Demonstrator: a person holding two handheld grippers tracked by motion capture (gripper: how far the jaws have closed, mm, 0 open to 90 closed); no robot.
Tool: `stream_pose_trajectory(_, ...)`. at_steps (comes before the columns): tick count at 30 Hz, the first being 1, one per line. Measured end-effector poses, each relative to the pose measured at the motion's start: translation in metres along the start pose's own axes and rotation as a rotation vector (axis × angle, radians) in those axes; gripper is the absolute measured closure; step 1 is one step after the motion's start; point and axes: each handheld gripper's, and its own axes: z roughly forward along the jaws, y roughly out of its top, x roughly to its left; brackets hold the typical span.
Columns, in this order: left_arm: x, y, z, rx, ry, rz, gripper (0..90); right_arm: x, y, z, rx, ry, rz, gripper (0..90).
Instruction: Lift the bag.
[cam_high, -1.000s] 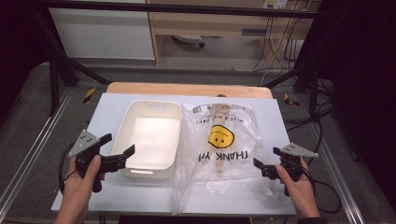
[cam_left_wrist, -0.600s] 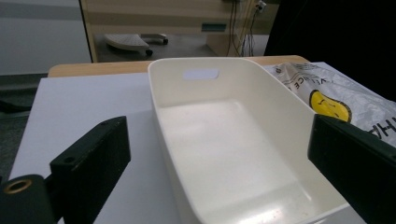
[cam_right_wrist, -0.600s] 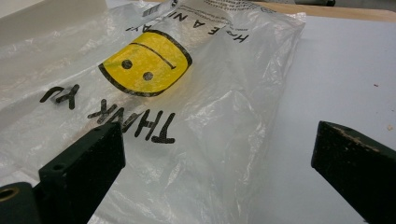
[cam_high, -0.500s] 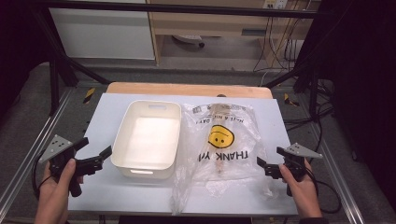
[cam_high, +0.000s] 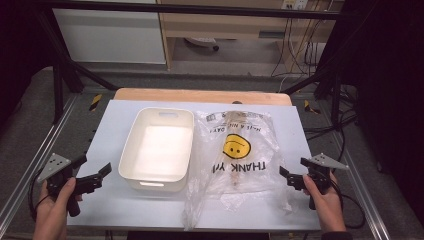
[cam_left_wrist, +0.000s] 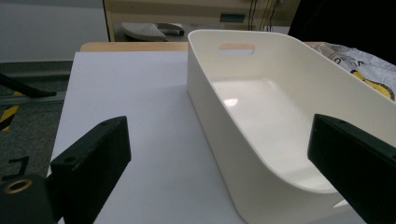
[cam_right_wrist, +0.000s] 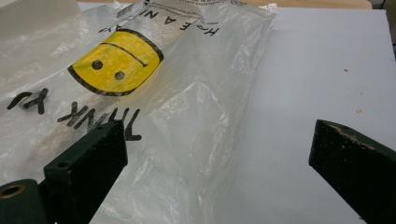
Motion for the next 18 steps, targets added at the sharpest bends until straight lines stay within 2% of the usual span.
stream_pose_trajectory(9, 0.004, -0.021, 0.012, 0.039, -0.007, 0.007, 6.0, -0.009, -0.006, 0.002, -0.001, -0.02, 0.029, 6.0)
stream_pose_trajectory(13, 0.009, -0.031, 0.019, 0.066, -0.009, -0.008, 6.1, -0.01, -0.011, 0.006, 0.013, -0.025, 0.028, 6.0)
stream_pose_trajectory(15, 0.012, -0.038, 0.024, 0.092, 0.001, -0.017, 6.1, -0.009, -0.013, 0.008, 0.027, -0.032, 0.027, 5.9)
stream_pose_trajectory(18, 0.013, -0.046, 0.036, 0.16, 0.022, -0.026, 6.8, -0.008, -0.015, 0.011, 0.039, -0.053, 0.034, 5.6)
